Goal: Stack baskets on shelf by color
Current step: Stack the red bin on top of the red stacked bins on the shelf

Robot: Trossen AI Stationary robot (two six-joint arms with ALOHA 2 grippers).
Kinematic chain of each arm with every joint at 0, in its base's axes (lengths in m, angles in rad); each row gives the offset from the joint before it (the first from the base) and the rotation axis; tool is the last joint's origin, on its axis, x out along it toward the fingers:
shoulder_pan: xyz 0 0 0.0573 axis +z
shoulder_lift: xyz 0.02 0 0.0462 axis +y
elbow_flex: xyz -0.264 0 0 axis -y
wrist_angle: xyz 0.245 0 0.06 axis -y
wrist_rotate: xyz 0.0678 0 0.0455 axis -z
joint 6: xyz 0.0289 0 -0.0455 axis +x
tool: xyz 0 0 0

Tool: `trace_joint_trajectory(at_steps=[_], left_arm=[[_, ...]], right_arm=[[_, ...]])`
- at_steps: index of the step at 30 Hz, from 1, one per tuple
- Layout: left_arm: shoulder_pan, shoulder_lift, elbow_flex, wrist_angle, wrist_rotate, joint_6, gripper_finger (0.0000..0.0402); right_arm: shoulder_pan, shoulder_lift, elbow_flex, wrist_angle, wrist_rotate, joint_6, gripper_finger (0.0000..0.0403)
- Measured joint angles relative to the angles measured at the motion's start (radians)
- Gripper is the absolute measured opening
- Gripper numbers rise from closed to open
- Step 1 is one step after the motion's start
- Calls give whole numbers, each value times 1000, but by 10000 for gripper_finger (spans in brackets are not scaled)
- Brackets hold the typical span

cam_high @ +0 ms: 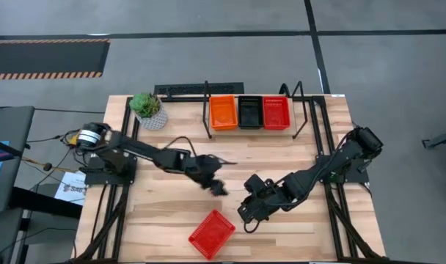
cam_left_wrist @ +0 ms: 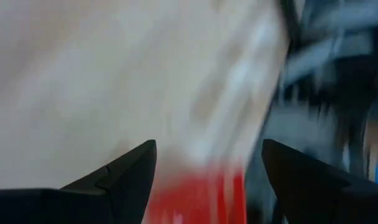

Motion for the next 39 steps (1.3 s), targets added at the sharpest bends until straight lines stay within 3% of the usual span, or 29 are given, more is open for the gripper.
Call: trace_joint_trajectory(at_steps=[2, 4, 8, 12, 16, 23, 30, 39], left_arm=[[-6, -67, 0, -152, 101, 42, 279], [-35, -146, 0, -320, 115, 69, 279], [-158, -326, -1, -534, 0, 41, 279], [-368, -450, 0, -560, -206, -91, 279], [-584, -439, 0, -554, -347, -271, 279], [-799, -231, 0, -390, -364, -464, 279], [-790, -11, -1, -162, -362, -506, 279], [-571, 167, -1, -116, -331, -354, 279]], right_arm=[[12, -4, 0, 2, 0, 1, 137], [25, -4, 0, -4, 0, 1, 137], [45, -4, 0, -4, 0, 1, 138], [54, 4, 0, -9, 0, -5, 136], [53, 4, 0, -9, 0, -31, 134], [37, 4, 0, -10, 0, -70, 134], [22, 4, 0, -11, 0, -95, 134], [18, 4, 0, -10, -1, -123, 134]])
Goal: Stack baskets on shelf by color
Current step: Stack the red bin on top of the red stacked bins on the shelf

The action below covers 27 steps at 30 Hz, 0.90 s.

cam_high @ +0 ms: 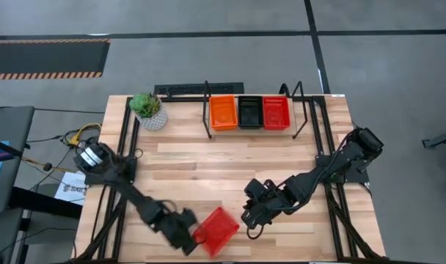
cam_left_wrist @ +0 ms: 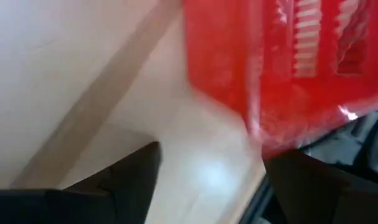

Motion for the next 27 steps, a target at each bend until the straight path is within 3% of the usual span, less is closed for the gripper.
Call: trace_joint_trajectory(at_steps=[5, 12, 15, 17, 21, 24, 27], left_arm=[[203, 76, 5, 171, 28, 85, 278], [464, 100, 3, 509, -31, 257, 279], [539, 82, 14, 513, 107, 304, 279], [566, 71, 14, 506, 217, 309, 279], [575, 20, 15, 495, 359, 312, 279], [557, -30, 15, 491, 401, 311, 279], [531, -107, 15, 500, 384, 315, 279]], right_arm=[[-5, 0, 0, -21, 0, 9, 133], [-7, 0, 0, -124, 29, 28, 128], [-19, -1, 1, -169, 29, -26, 128], [-31, -12, 9, -258, 28, -77, 128], [-53, -73, 57, -620, 57, -103, 127], [-64, -143, 50, -864, 120, -104, 127], [-102, -259, -41, -860, 137, -139, 129]])
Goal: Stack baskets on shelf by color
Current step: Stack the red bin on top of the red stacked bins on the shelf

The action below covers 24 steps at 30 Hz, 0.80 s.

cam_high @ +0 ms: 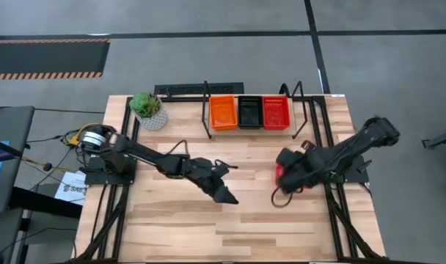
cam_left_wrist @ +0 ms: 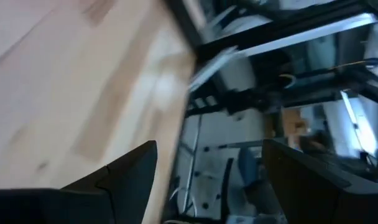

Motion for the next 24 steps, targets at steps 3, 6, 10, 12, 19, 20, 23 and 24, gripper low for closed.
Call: trace_joint_trajectory(at_steps=[3, 6, 10, 12, 19, 20, 23, 24], left_arm=[[-31, -76, 0, -9, -55, 26, 279], [-64, -154, 2, -36, -134, 52, 279], [-106, -237, 2, -107, -227, 89, 279], [-120, -270, 1, -146, -258, 100, 279], [-150, -329, 1, -250, -327, 102, 279], [-153, -331, 1, -257, -330, 102, 279], [-155, -331, 1, -287, -330, 90, 279], [-159, -331, 1, -294, -331, 83, 279]], right_arm=[[-55, -138, -154, 119, -16, -61, 136], [-122, -228, -322, 187, -35, -148, 148], [-227, -289, -475, 309, -108, -334, 166], [-278, -294, -518, 352, -142, -421, 176], [-441, -259, -565, 440, -182, -674, 201], [-458, -249, -565, 458, -192, -715, 202], [-506, -210, -565, 502, -257, -813, 202], [-518, -197, -565, 515, -278, -834, 202]])
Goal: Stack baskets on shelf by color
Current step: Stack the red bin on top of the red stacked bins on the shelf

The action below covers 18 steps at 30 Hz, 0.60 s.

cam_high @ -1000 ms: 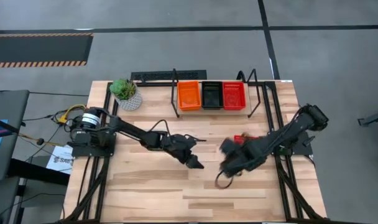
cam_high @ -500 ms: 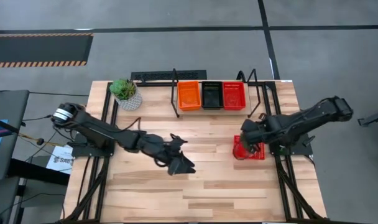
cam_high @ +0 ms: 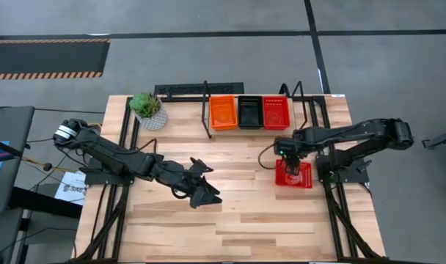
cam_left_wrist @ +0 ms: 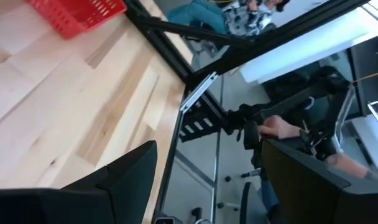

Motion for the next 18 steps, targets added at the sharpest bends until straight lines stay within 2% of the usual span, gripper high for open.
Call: trace_joint_trajectory(at_steps=[11, 18], left_arm=[[-27, 0, 0, -79, -1, -21, 279], [-35, 1, 0, -108, 0, -25, 279]], right_arm=[[-69, 142, 0, 23, -100, -125, 198], [-78, 102, 16, 5, -124, -81, 197]])
